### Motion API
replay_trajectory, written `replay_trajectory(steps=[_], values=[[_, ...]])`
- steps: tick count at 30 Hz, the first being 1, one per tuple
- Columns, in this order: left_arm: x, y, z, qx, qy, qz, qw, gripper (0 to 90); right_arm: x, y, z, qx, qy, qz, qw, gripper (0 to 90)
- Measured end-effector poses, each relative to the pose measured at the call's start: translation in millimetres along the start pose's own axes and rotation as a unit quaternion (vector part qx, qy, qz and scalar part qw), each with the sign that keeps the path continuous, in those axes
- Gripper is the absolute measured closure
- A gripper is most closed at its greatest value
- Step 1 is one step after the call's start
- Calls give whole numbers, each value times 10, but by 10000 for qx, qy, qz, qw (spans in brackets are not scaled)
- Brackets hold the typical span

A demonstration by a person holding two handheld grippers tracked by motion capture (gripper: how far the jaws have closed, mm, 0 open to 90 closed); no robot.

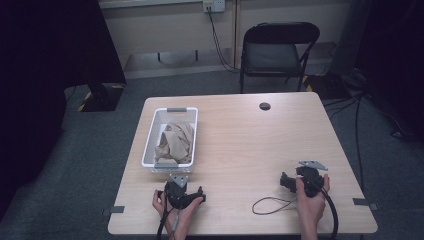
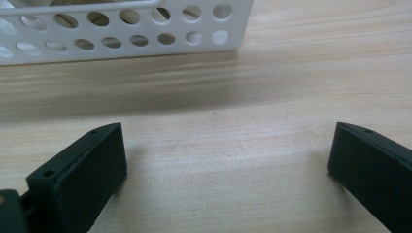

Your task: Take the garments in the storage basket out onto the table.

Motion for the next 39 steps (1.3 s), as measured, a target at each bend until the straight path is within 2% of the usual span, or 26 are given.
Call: replay_trajectory(steps=[13, 17, 22, 28, 32, 39], values=[[0, 0, 0, 2, 2, 1, 10000, 1, 0, 0, 0, -1, 0, 1, 10000, 0], [1, -4, -5, -4, -14, 67, 10000, 3, 0, 0, 0, 0, 0, 0, 10000, 0], [22, -10, -36, -30, -189, 121, 9997, 3, 0, 0, 0, -2, 2, -1, 10000, 0], [92, 31, -61, 89, -372, 138, 9992, 3, 0, 0, 0, -2, 1, 0, 10000, 0], [130, 34, -79, 105, -363, 246, 9990, 3, 0, 0, 0, -2, 0, 1, 10000, 0], [194, 23, -107, 109, -501, 334, 9981, 3, 0, 0, 1, -3, -1, 3, 10000, 0]])
Point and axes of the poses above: each handheld gripper's, and its own axes: x roughly backward along the jaws, z roughly out of its underside, y roughly to its left, the point moved 8 cm from there along -x, roughly forward along the jaws, and after that the axes turned 14 degrees about z, right-handed, at the moved point
